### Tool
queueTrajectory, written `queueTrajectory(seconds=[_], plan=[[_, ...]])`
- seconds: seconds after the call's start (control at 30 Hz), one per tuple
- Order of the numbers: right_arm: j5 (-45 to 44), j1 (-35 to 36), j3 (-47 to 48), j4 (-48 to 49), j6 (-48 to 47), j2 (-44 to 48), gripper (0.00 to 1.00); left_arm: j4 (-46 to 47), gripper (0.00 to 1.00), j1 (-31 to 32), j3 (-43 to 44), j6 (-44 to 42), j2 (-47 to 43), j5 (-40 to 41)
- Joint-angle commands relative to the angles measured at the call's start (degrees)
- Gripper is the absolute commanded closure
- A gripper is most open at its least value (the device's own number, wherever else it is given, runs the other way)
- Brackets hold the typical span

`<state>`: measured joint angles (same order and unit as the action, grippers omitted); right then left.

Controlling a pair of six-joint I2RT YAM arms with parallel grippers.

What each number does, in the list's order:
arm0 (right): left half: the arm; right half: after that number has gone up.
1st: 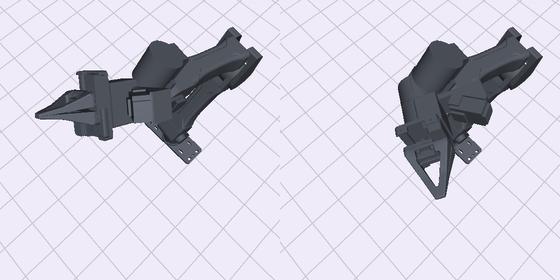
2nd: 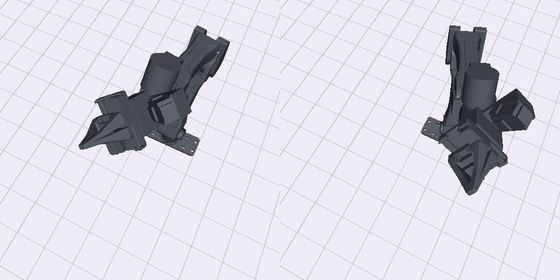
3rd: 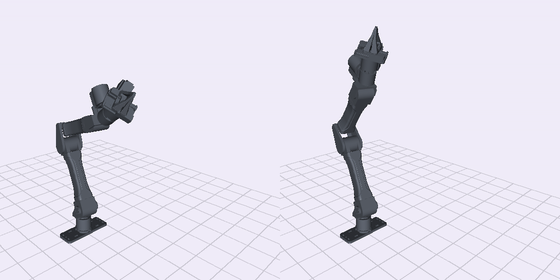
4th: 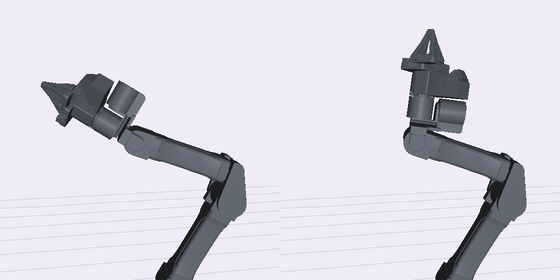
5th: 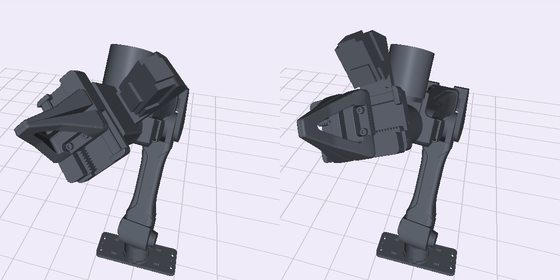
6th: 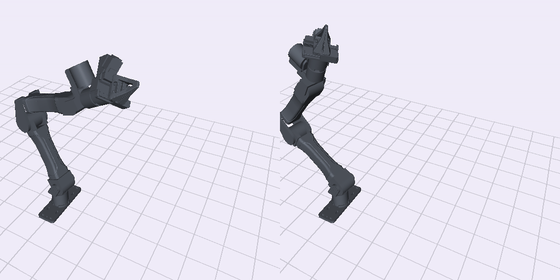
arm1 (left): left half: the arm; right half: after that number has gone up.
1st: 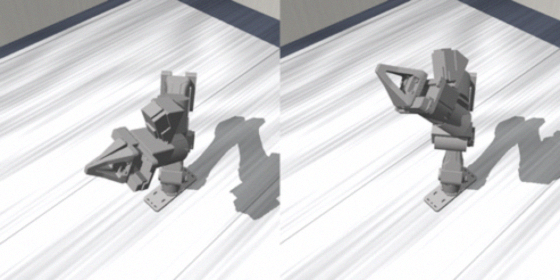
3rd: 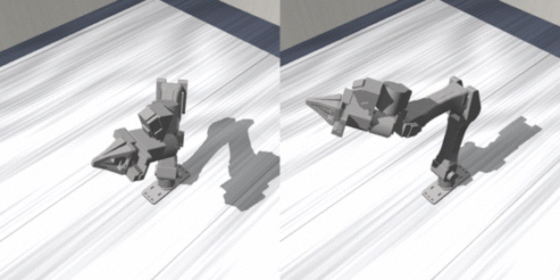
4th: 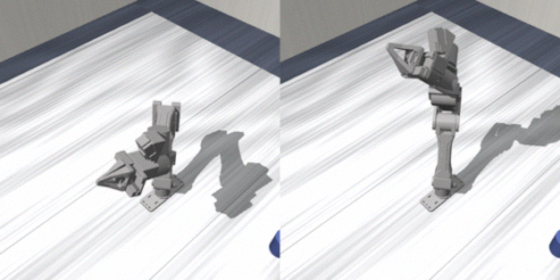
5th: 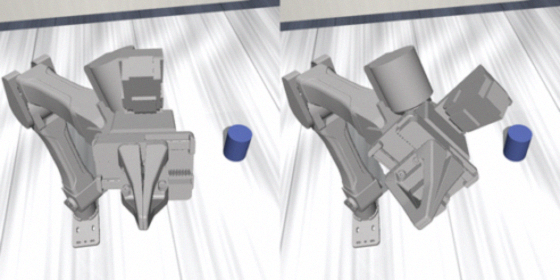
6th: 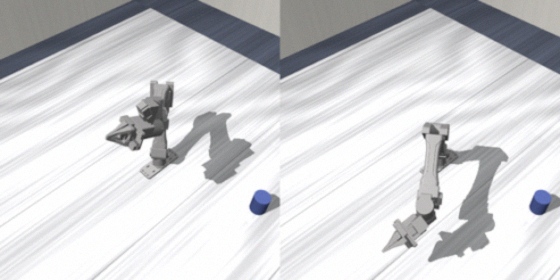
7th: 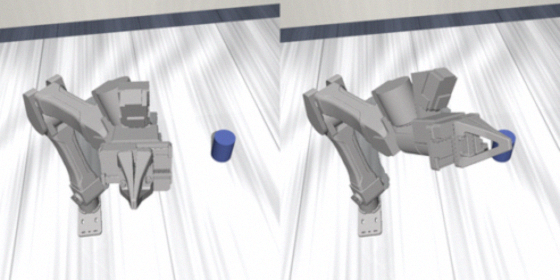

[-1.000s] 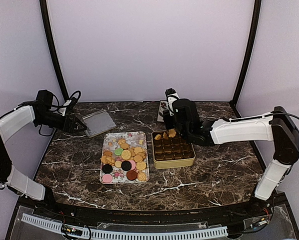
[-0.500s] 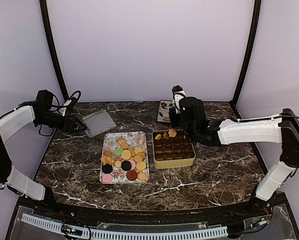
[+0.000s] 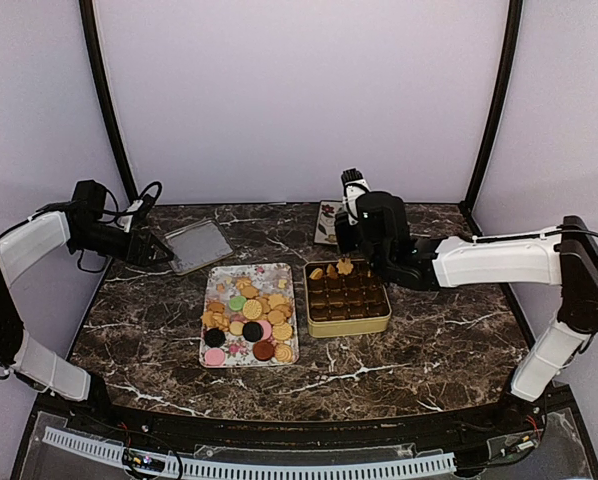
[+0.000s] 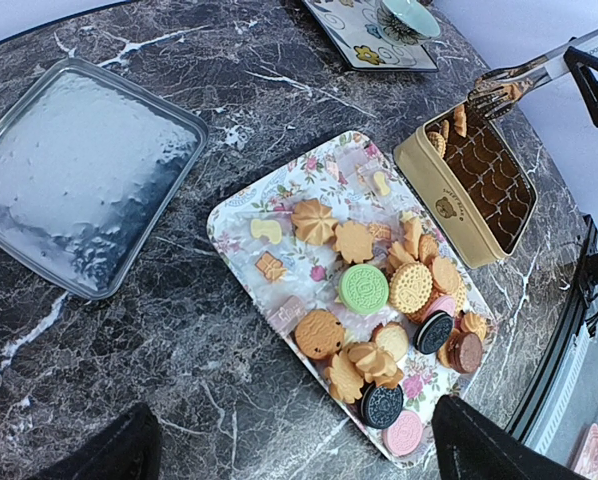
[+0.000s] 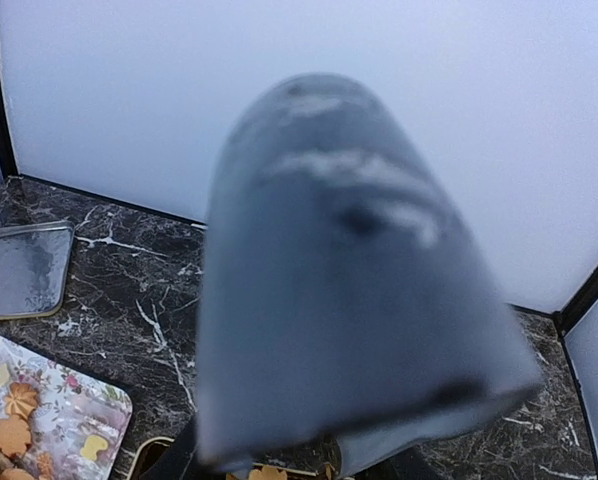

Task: Pack the cookies
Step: Place the fake cookies in the empty pocket of the box.

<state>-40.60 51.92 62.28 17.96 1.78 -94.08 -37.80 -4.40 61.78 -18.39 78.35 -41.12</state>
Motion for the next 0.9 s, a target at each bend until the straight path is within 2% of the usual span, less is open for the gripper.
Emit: queueTrajectory(seconds=[0.0,0.3,0.87], plan=[[0.85,1.46,4.91,4.19,-0.19,-2.23,0.58,-0.47,0.03,-0.46,-0.67,-0.49,-0.85,-0.89],[2.82,2.76,8.09,3.71,2.57,-5.92,0.59,-0.41,0.03,-0.51,-0.44,-0.45,-0.57,-0.89],[2.07,2.40,7.12,4.00,7.37,-7.62,0.61,-0.66,0.04,-0.52,-0.08,-0.45,-0.74,-0.89]])
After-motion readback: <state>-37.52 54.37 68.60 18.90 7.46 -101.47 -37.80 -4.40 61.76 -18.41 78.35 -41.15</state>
